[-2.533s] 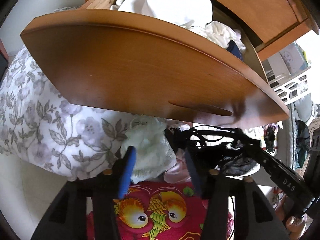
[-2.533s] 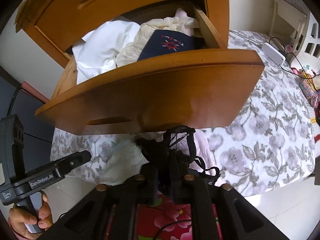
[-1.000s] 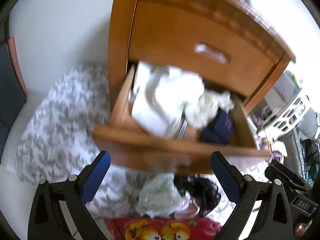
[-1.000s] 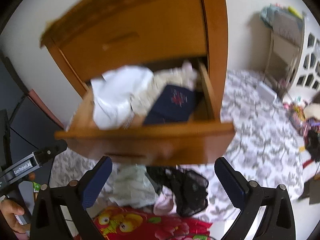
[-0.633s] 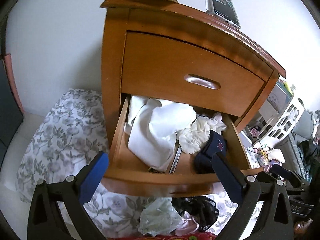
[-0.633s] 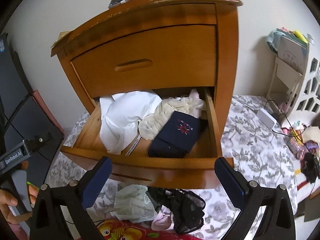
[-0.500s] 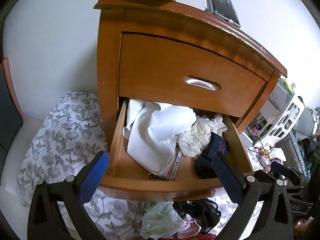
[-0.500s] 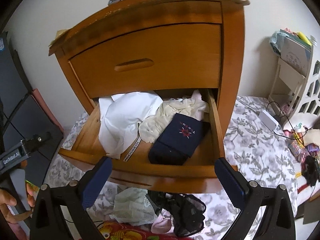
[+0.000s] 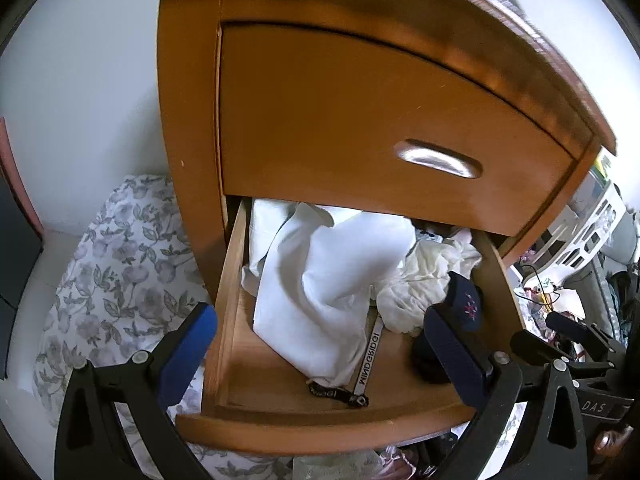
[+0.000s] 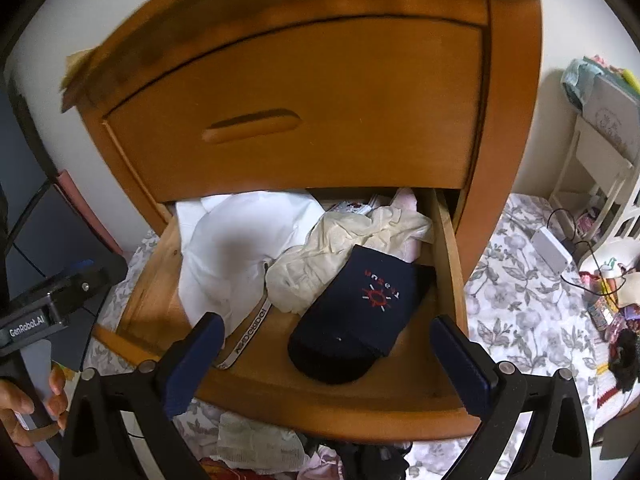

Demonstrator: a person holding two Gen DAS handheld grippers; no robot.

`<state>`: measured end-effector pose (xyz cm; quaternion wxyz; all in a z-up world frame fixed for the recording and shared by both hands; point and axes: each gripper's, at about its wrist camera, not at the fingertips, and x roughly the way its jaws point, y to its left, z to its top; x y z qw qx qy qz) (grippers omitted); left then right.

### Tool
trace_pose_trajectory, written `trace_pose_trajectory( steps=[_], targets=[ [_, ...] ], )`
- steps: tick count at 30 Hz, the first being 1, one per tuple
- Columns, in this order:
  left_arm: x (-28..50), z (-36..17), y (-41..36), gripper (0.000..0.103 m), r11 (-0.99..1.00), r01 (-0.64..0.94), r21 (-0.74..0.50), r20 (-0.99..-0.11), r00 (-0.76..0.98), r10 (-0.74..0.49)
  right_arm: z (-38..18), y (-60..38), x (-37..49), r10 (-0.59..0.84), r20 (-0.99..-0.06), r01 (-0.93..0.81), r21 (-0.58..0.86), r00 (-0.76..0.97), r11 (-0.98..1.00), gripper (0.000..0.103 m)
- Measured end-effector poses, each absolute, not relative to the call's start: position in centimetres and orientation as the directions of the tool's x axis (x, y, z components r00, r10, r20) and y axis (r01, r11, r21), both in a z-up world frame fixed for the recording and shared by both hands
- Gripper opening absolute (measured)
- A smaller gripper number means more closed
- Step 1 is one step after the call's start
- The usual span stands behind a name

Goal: Take underwear out of drawer
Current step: 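Move both open tools back up to the open drawer, then reach the right tool to the navy cap while the left tool reaches the white cloth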

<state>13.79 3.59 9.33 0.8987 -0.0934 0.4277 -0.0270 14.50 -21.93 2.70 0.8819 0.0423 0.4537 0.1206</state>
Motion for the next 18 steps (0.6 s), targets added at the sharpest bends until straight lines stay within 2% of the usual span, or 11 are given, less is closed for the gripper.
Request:
trace_pose_trajectory(
  steps=[18],
  targets=[
    [19.2,5.5,4.2,0.103,0.974,-0.048,-0.222,-0.853,0.493,-0.171,-1.7,-21.9,19.9,0.228,-0.886,-0.118,0.196,0.405,0.973,0.103]
  ],
)
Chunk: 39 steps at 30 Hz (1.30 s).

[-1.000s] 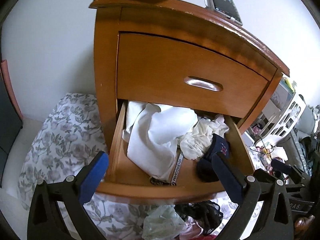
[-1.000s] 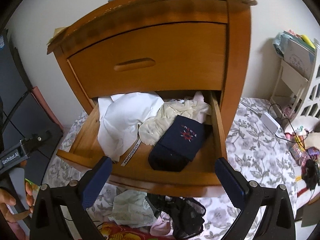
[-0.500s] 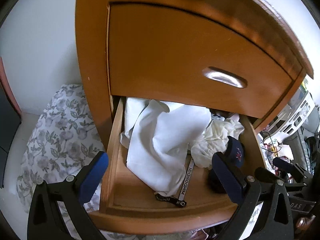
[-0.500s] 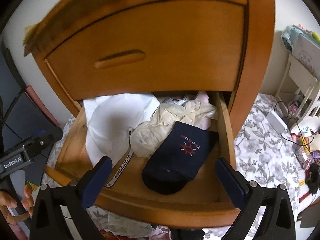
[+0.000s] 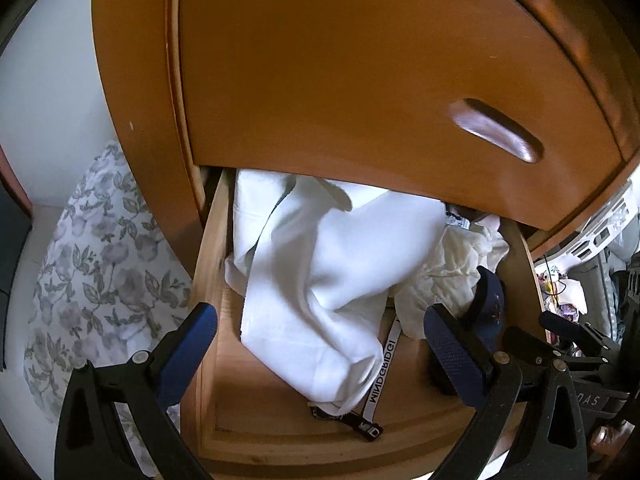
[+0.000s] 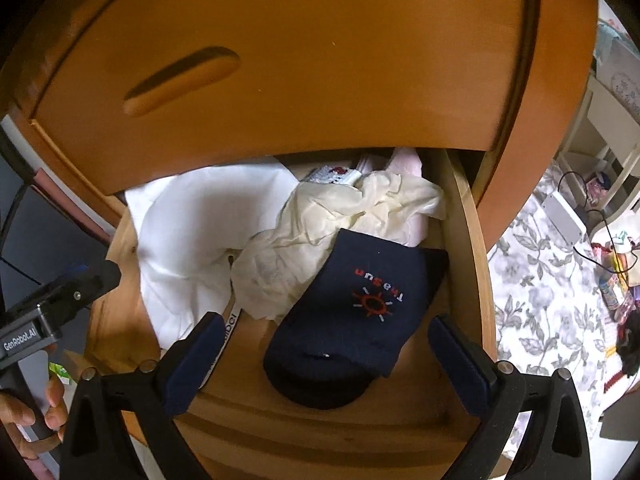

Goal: Take underwear out of drawer
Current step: 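Reach the right tool to the navy cap while the left tool reaches the white cloth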

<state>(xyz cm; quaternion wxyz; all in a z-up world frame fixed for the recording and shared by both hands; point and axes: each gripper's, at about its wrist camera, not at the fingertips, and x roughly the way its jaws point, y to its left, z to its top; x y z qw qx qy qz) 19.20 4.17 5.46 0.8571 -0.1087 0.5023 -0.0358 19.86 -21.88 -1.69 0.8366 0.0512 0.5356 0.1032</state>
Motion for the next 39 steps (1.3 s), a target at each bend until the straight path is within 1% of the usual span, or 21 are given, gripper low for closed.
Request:
trace_pose_trajectory(
  steps=[7,13,22,28,34,39],
  targets=[
    [20.6,5.2,3.6,0.102,0.974,-0.015,-0.226,-0.861,0.472,-0.192,-2.3,-21.8,21.6,0.211,-0.902,-0.118,0.179,0.376,0.977,0.101],
    [21.6,4.4,2.4,0.102,0.974,0.006,-0.224,-0.872,0.446,-0.203,-3.6,-21.6,23.2,0.207,-0.928,-0.137,0.171,0.311,0.976,0.091],
    [21.6,3.8,2.3,0.102,0.972,0.003,-0.237,-0.877,0.43,-0.215,-6.0,-20.6,25.4,0.2,-0.962,-0.141,0.175,0.189,0.975,0.082],
    [21.7,3.5,2.3,0.102,0.971,-0.002,-0.24,-0.877,0.429,-0.216,-6.9,-19.2,26.6,0.157,-0.979,-0.164,0.134,0.13,0.977,0.081],
    [21.4,3.6,2.4,0.102,0.968,0.002,-0.249,-0.874,0.431,-0.226,-6.9,-18.5,27.7,0.135,-0.983,-0.167,0.113,0.123,0.979,0.08],
    [21.2,3.8,2.5,0.102,0.968,0.002,-0.252,-0.87,0.436,-0.228,-7.4,-18.2,28.2,0.116,-0.987,-0.184,0.095,0.108,0.978,0.068]
  ],
)
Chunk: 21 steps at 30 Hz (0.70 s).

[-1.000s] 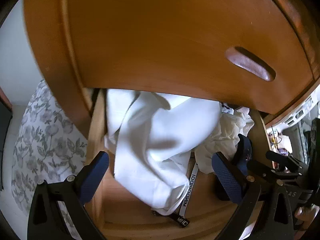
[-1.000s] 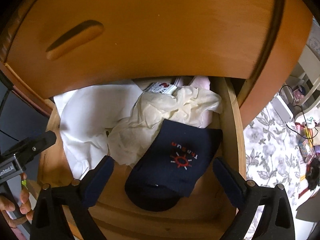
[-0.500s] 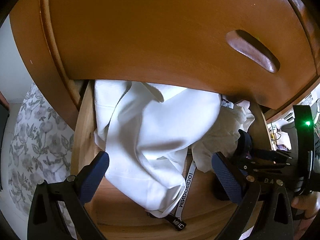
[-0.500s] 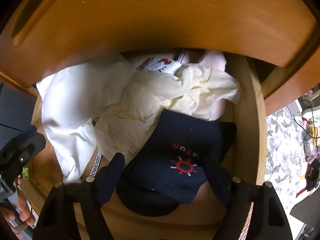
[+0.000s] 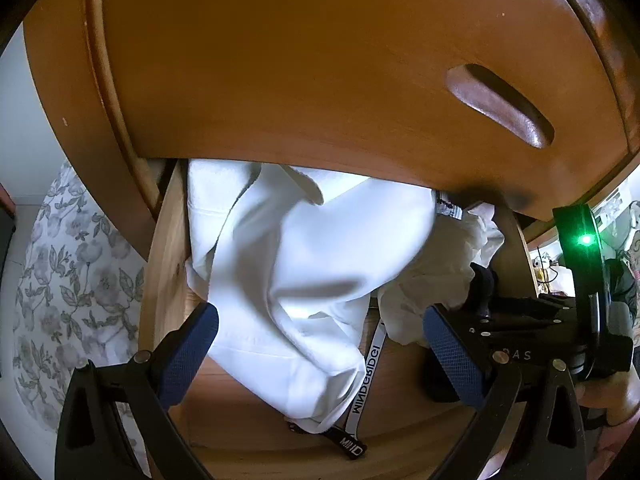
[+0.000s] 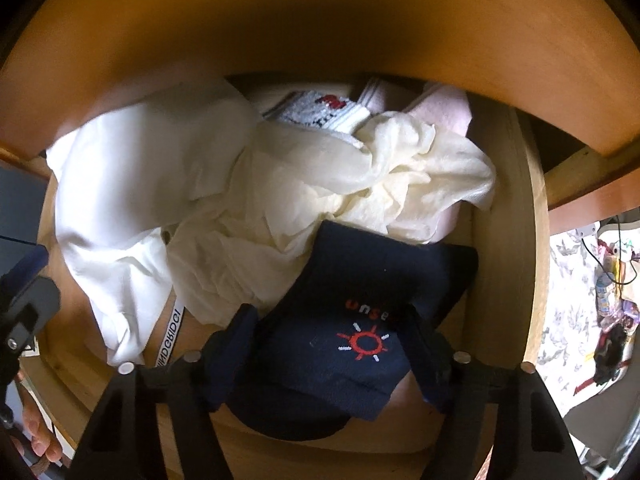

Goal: Take underwear out of drawer
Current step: 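Reach the right tool to the navy cap while the left tool reaches the white cloth, then grasp the navy cap with the right tool while the left tool grasps the white cloth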

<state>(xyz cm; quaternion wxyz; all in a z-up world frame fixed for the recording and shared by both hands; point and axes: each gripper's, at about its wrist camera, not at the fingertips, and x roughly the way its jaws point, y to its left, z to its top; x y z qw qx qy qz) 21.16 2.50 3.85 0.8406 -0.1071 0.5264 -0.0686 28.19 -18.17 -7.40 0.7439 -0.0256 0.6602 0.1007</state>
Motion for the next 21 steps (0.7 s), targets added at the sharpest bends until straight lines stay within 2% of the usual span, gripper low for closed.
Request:
trace_pose_trajectory(
  steps=[5,11,21],
  targets=[
    [21.1,3.5,3.0,0.102,0.967,-0.014,-0.256,-0.873,0.432,-0.225,-7.0,-19.3,27.6,0.137,-0.981,-0.177,0.111,0.138,0.978,0.05],
    [21.2,2.9,3.4,0.102,0.967,-0.017,-0.256,-0.878,0.423,-0.225,-6.2,-21.6,26.5,0.166,-0.961,-0.123,0.141,0.22,0.982,0.037],
    [22.6,2.5,2.6,0.102,0.976,0.007,-0.219,-0.896,0.395,-0.203,-4.6,-24.6,23.4,0.211,-0.913,-0.059,0.203,0.349,0.977,0.032]
  ],
)
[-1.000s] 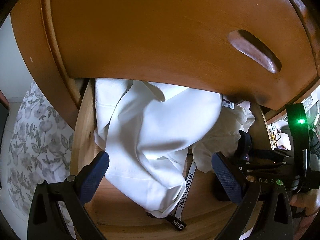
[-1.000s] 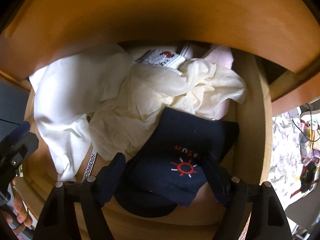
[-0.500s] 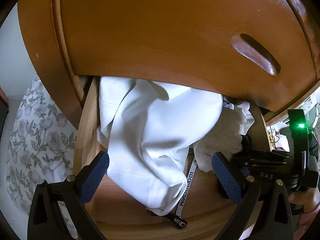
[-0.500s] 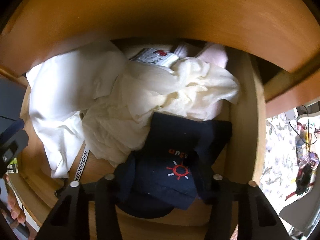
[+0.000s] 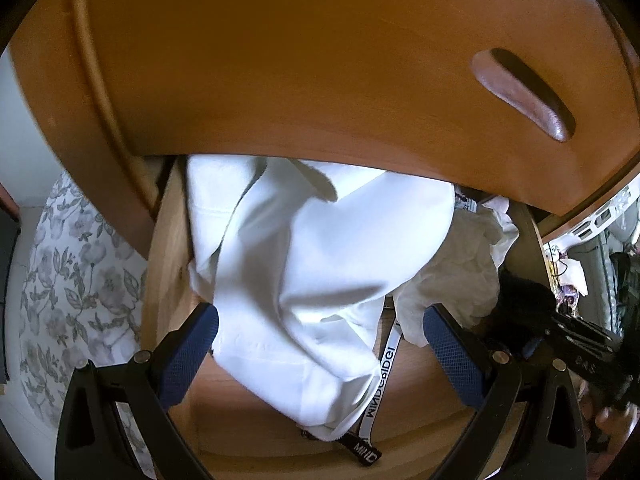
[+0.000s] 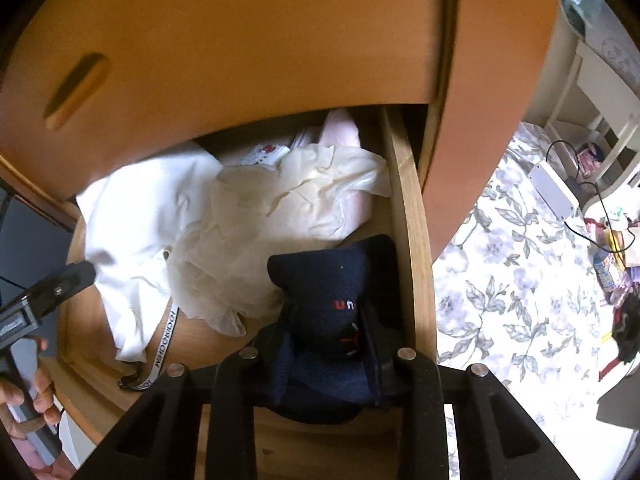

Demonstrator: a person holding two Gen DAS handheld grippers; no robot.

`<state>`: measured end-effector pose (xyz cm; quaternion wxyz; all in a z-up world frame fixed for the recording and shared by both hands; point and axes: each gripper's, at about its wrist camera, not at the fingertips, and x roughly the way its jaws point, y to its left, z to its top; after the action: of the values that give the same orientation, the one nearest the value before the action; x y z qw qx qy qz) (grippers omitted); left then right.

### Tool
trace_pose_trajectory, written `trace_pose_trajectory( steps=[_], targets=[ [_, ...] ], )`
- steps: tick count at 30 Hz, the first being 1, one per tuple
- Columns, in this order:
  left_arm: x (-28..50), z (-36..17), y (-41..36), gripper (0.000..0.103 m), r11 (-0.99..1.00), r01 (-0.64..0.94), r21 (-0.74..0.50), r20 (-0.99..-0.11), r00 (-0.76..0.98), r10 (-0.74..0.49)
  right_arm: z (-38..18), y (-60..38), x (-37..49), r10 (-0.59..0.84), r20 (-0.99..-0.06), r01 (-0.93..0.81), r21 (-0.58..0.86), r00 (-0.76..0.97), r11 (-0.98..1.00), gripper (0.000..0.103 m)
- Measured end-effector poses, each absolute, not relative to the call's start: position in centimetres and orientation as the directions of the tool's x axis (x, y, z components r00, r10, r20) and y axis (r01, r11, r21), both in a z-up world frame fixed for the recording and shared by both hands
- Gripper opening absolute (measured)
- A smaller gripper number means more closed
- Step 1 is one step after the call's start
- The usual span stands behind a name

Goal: Take underwear out of drawer
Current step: 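Grasp the navy cap with the right tool while the left tool grasps the white cloth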

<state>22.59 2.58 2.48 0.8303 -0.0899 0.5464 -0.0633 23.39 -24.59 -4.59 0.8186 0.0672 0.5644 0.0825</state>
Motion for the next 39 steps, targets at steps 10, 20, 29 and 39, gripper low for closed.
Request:
trace_pose_trajectory(
  steps=[10,20,29,39],
  targets=[
    [25.5,-0.1,1.4,0.09,0.953,0.043,-0.3,-0.932,0.198,-0.302,-4.6,-25.2,21.6,0.245,-0.895,-0.066,0.238,0.374,0.969,0.032],
    [26.5,-2.4,-0.4,0.051,0.977,0.145,-0.155,-0.985,0.056,-0.165,-4.1,-24.6,21.3,0.279,-0.88,-0.089,0.265,0.386,0.96,0.032],
    [26.2,-1.5,0.2,0.011,0.971,0.147,-0.189,-0.972,0.114,-0.207,-4.3,-24.5,21.2,0.298,-0.876,-0.088,0.286,0.38,0.954,0.032],
    [22.3,2.3,2.3,0.007,0.93,0.047,-0.363,-0.85,0.393,-0.352,-4.0,-24.9,20.1,0.324,-0.86,-0.078,0.32,0.394,0.944,0.032]
  ],
)
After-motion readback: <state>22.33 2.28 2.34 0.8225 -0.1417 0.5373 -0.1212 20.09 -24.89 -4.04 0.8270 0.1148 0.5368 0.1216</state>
